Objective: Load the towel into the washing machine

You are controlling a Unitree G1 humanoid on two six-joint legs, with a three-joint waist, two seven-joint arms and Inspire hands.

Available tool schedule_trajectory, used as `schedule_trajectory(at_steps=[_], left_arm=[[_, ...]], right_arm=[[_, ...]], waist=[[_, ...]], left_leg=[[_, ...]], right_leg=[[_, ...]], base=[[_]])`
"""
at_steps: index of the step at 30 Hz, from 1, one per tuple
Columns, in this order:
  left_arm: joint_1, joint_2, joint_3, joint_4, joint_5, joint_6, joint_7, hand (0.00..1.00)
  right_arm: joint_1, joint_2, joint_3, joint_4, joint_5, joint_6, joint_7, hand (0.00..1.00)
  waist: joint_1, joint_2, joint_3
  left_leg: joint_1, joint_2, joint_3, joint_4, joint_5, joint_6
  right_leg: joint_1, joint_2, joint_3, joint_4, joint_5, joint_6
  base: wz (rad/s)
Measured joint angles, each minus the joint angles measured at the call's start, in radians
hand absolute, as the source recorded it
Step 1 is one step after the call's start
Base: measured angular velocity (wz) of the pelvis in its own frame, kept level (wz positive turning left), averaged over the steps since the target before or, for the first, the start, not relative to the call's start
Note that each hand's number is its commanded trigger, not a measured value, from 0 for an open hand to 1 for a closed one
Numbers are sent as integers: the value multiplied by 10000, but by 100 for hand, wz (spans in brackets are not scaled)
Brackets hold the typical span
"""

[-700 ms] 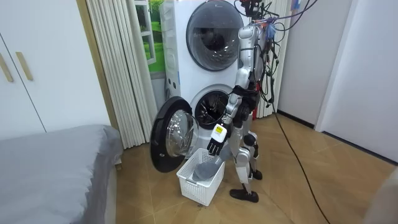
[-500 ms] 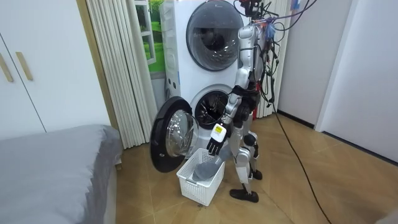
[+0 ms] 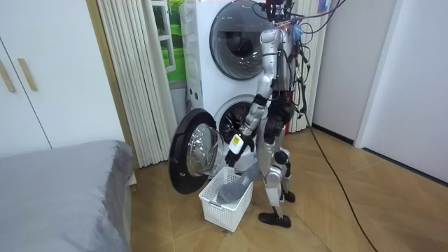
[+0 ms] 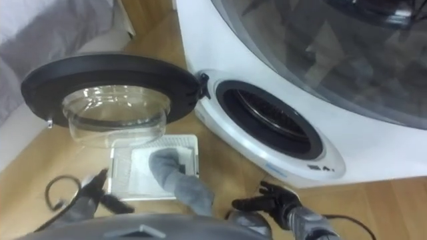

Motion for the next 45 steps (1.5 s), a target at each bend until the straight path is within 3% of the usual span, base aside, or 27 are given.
schedule_trajectory(at_steps=[2, 5, 8, 9, 12, 18, 23, 25, 30, 34, 38, 40, 41, 42, 43, 45], left_arm=[[-447, -29, -276, 107, 226, -84, -3, 0], [-1361, -130, -862, 606, 457, -211, -13, 0], [-2098, -118, -1382, 813, 830, -260, -11, 0], [-2479, -125, -1626, 1000, 1060, -285, -13, 0], [-3389, -72, -2083, 1281, 1368, -459, 22, 0], [-4744, 299, -3094, 1145, 1586, -565, 337, 0], [-5483, 443, -3689, 999, 1750, -597, 880, 0], [-5626, 464, -4141, 882, 2032, -607, 1112, 0], [-6085, 470, -4731, 677, 2816, -629, 1302, 0], [-6259, 421, -5065, 668, 2815, -648, 1314, 0], [-6337, 462, -5216, 679, 2825, -652, 1315, 0], [-6430, 518, -5311, 707, 2820, -657, 1346, 0], [-6435, 544, -5324, 707, 2816, -658, 1358, 57], [-6450, 601, -5402, 711, 2807, -659, 1358, 73], [-6456, 620, -5461, 711, 2808, -663, 1359, 100], [-6507, 722, -5637, 709, 2808, -685, 1359, 100]], right_arm=[[-353, 14, 94, 79, -256, -2, -43, 0], [-1017, 16, 300, 69, -404, -18, -227, 0], [-1915, 20, 298, 103, -681, -188, -317, 0], [-2207, 23, 322, 99, -673, -255, -381, 0], [-2768, 26, 762, -80, -699, -370, -556, 0], [-3024, 53, 1845, -1544, -641, -417, -1080, 0], [-3209, 52, 2399, -2025, -312, -360, -1294, 0], [-3433, 49, 2543, -2029, -274, -351, -1442, 0], [-3881, 21, 2607, -2115, 230, -381, -1491, 0], [-4074, 23, 2666, -2345, 794, -420, -1425, 0], [-4228, 70, 2692, -2375, 1530, -685, -1378, 0], [-4455, 110, 2777, -2353, 2044, -794, -1379, 0], [-4509, 133, 2784, -2346, 2130, -814, -1379, 0], [-4597, 195, 2783, -2344, 2211, -880, -1381, 0], [-4643, 223, 2782, -2344, 2272, -891, -1382, 0], [-4831, 268, 2840, -2338, 2280, -897, -1367, 0]], waist=[[-35, 11, 33], [-226, 30, 162], [-534, 134, 359], [-584, 154, 459], [-657, 111, 623], [-837, -17, 814], [-1096, -7, 861], [-1182, 16, 886], [-1336, 6, 902], [-1364, 3, 907], [-1389, -40, 928], [-1515, -156, 991], [-1580, -172, 1001], [-1697, -216, 1024], [-1740, -239, 1027], [-1912, -353, 1030]], left_leg=[[-431, -25, 14, 51, 52, 34], [-1353, -55, 32, 395, 98, 96], [-2495, -89, 35, 936, 115, 126], [-2906, -97, 41, 1156, 117, 133], [-4020, -95, 99, 1656, 127, 150], [-6212, -17, 120, 2754, 120, 163], [-7953, 89, 145, 3779, 70, 248], [-8795, 249, 293, 4517, -80, 456], [-10473, 538, 364, 6049, -576, 639], [-11570, 733, 308, 7204, -897, 733], [-12099, 853, 325, 7708, -981, 732], [-12441, 885, 336, 7961, -1027, 737], [-12531, 905, 331, 8024, -1040, 744], [-12675, 910, 333, 8116, -1058, 752], [-12743, 923, 333, 8156, -1065, 750], [-12932, 964, 331, 8281, -1085, 772]], right_leg=[[-522, -48, 31, 226, 1, -2], [-1534, -151, 102, 721, 1, -2], [-2729, -257, 282, 1327, 1, -3], [-3185, -312, 287, 1606, 1, -3], [-4303, -401, 309, 2109, 0, -5], [-6494, -489, 491, 3115, 19, -54], [-8167, -562, 532, 3962, 7, -142], [-8951, -582, 548, 4495, -72, -271], [-10572, -705, 557, 5796, -369, -549], [-11677, -770, 635, 6942, -597, -628], [-12251, -756, 735, 7402, -612, -651], [-12618, -761, 775, 7673, -630, -692], [-12694, -756, 767, 7722, -633, -702], [-12853, -757, 785, 7829, -643, -715], [-12920, -752, 783, 7857, -642, -719], [-13109, -743, 784, 7974, -656, -742]], base=[[-5], [-3], [0], [-4], [0], [1], [0], [-10], [-3], [-4], [-4], [-5], [0], [0], [0], [-2]])
